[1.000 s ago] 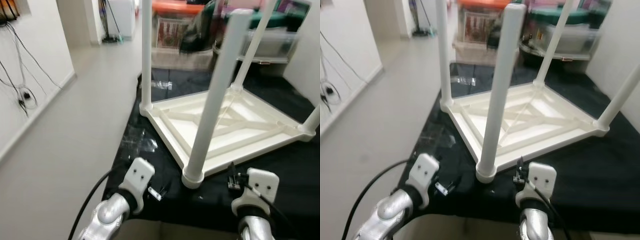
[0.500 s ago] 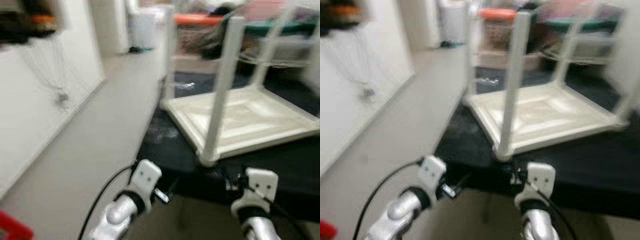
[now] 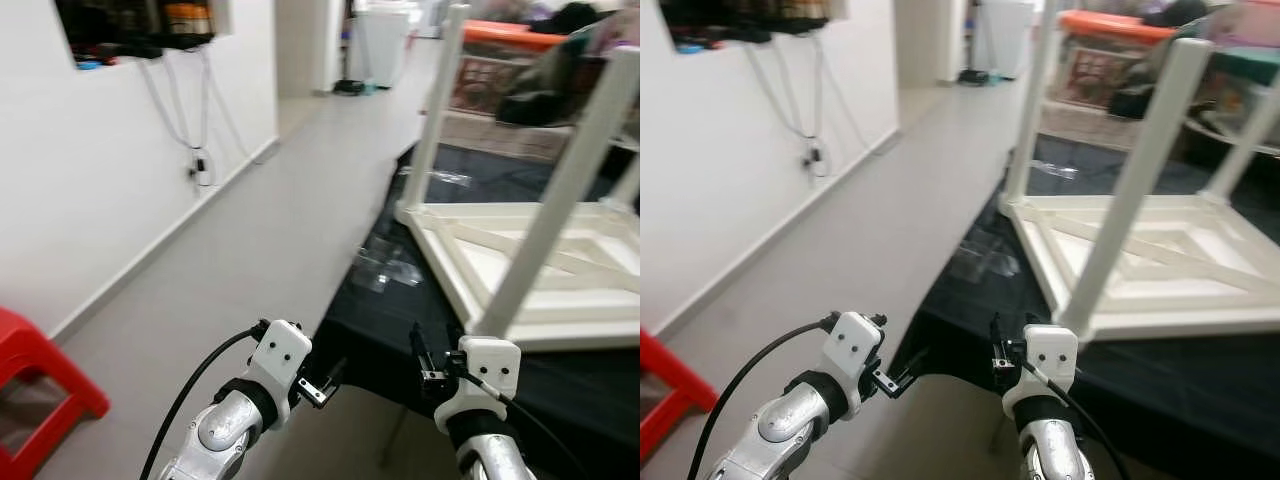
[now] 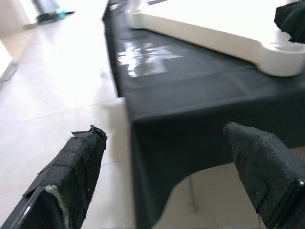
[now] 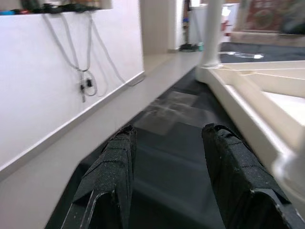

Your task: Building children table

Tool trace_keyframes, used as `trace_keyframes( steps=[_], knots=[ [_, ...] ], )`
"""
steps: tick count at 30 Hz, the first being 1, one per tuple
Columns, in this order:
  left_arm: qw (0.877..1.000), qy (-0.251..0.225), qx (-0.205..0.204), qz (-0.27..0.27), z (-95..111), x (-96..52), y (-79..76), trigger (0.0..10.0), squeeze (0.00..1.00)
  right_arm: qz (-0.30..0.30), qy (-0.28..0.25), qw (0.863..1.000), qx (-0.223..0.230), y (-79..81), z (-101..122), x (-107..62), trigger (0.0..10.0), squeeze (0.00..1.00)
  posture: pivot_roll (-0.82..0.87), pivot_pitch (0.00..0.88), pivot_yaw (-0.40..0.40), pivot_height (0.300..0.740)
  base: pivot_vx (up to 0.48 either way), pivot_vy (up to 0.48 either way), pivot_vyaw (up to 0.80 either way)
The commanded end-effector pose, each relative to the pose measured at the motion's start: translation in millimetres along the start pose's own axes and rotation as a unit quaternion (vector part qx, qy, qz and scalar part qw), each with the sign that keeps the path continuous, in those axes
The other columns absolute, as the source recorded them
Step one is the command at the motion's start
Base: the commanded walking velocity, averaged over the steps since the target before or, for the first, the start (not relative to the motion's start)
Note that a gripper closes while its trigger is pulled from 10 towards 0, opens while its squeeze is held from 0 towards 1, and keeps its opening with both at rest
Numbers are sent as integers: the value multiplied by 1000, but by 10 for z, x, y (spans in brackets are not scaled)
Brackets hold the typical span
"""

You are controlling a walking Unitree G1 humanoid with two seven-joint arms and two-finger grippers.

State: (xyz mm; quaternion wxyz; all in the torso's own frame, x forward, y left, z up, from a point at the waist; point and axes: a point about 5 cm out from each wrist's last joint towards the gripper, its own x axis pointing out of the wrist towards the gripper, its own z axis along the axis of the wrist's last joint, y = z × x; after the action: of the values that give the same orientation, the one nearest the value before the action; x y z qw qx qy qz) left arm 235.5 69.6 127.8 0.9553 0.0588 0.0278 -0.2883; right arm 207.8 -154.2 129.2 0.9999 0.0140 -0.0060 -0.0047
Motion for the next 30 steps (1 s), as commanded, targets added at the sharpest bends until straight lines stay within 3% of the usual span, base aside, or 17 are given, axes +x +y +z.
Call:
trace_keyframes(
  steps=[1, 9, 30],
  knots=[
    [1000, 2, 3, 11, -4, 13, 37, 10000, 0, 13, -8, 1000, -4, 48, 29, 5, 10000, 0, 104, 0, -54, 740, 0, 0, 0],
    [999, -11, 12, 42, 35, 38, 144, 10000, 0, 22, -14, 1000, -1, 65, 33, 49, 10000, 0, 108, 0, -55, 740, 34, 0, 0],
    [999, -11, 6, 37, 8, 20, 121, 10000, 0, 65, -49, 997, -18, 152, 165, 141, 10000, 0, 109, 0, -55, 740, 296, 0, 0]
  ],
)
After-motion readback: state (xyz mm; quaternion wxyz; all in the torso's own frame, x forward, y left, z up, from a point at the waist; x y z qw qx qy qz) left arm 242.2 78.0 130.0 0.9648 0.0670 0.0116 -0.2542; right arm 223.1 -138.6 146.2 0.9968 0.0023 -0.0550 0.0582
